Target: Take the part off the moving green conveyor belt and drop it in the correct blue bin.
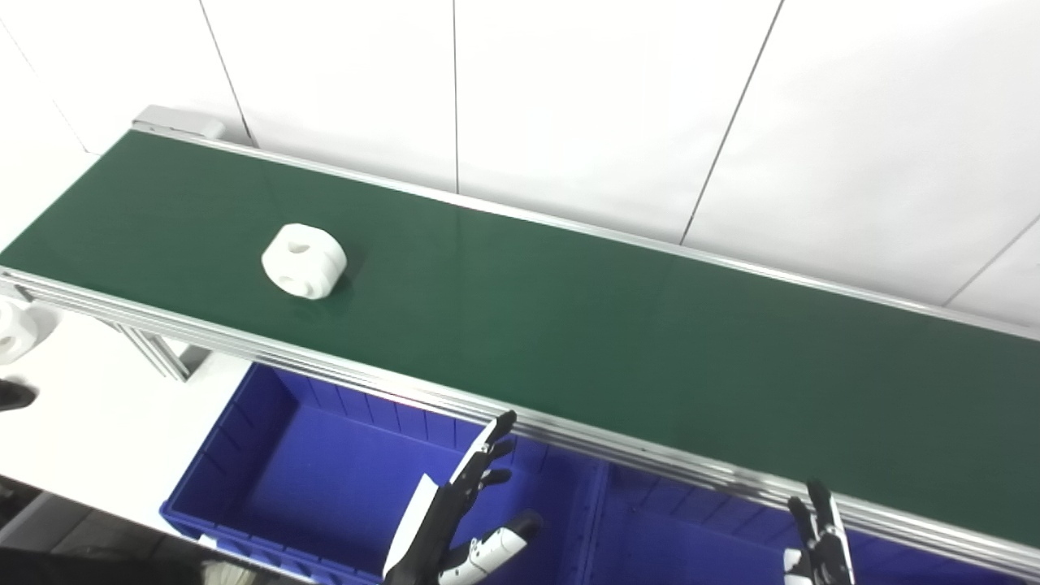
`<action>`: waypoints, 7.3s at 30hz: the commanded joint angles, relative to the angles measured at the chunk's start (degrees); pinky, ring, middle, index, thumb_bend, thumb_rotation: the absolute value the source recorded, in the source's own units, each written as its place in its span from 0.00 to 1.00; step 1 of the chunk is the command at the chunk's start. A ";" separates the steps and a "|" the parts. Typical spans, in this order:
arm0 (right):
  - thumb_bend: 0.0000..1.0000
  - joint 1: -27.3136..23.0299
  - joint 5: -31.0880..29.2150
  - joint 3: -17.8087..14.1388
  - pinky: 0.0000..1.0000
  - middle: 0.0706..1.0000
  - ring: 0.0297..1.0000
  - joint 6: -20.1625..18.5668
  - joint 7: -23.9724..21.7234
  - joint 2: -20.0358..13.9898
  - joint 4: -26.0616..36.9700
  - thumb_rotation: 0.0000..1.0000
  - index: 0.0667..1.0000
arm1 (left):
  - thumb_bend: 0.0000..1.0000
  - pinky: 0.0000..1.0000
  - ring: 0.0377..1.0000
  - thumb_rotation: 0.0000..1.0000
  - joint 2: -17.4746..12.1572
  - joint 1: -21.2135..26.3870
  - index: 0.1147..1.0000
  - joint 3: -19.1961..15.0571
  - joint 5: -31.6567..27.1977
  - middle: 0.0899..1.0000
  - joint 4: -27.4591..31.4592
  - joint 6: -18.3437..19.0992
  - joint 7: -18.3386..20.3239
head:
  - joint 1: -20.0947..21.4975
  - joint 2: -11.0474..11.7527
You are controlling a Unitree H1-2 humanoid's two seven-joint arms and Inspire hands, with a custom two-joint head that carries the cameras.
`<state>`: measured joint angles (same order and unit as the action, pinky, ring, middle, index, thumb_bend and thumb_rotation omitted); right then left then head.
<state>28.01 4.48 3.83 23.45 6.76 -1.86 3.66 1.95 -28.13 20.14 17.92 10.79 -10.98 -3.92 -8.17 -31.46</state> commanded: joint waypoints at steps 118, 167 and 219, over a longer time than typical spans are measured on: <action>0.50 -2.65 4.30 3.22 0.70 0.83 0.71 1.88 1.56 5.63 0.21 0.53 0.89 | 0.50 0.75 0.61 0.06 -3.63 47.31 0.43 -17.26 -12.26 0.46 -28.52 23.11 12.88 | 10.07 -2.85; 0.56 -0.62 4.81 3.93 0.70 0.82 0.66 -12.93 -1.64 6.38 15.98 0.53 0.86 | 0.52 0.62 0.58 0.00 -31.05 23.37 0.39 0.31 36.01 0.47 17.63 7.87 29.38 | 9.95 -17.35; 0.50 -0.54 16.96 9.54 0.74 0.82 0.76 -19.12 7.29 16.41 13.39 0.70 0.83 | 0.72 1.00 1.00 0.83 -1.96 11.25 1.00 -11.61 -8.37 1.00 10.22 20.45 18.31 | 34.62 -17.19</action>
<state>27.91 20.88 11.18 4.60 12.85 9.53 16.45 0.39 -17.25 8.08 10.29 20.10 11.54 15.15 26.45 -48.60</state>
